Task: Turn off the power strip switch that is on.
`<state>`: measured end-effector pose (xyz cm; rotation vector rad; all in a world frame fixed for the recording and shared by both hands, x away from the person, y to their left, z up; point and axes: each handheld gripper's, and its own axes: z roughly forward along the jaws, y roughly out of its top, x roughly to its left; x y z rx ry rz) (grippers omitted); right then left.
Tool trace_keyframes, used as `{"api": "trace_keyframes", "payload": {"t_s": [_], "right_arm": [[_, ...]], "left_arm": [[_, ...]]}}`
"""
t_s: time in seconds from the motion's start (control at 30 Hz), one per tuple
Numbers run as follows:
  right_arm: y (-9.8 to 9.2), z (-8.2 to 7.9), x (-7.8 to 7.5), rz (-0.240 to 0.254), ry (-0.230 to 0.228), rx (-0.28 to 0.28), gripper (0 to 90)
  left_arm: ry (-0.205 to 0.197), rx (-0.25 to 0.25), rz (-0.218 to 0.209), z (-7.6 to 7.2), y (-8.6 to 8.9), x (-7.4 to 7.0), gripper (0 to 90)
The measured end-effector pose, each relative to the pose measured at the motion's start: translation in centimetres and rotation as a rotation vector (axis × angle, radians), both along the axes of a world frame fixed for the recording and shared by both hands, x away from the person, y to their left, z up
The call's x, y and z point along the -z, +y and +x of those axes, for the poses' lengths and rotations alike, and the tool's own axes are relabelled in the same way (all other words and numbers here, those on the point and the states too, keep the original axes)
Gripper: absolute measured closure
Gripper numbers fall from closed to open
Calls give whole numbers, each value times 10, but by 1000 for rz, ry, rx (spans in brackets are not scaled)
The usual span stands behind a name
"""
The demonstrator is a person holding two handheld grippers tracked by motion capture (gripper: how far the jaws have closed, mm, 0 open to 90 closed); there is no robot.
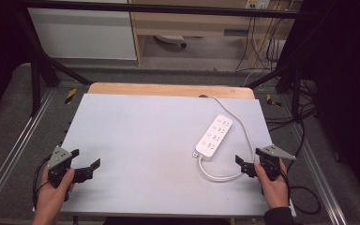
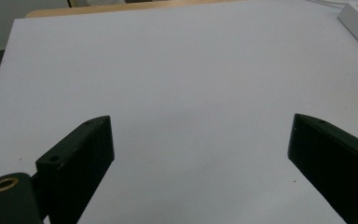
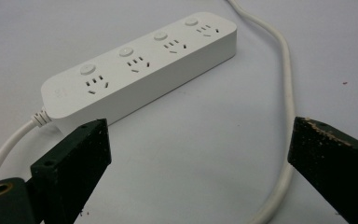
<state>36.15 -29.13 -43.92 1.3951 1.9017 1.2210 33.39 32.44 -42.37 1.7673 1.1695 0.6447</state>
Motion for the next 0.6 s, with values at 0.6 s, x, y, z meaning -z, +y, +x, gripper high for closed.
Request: {"api": "trace_keyframes", "payload": {"t_s": [0.6], "right_arm": [[2, 2, -2, -25, 1, -16, 47]], "left_arm": [[-1, 10, -46, 0, -3, -1, 60]]}}
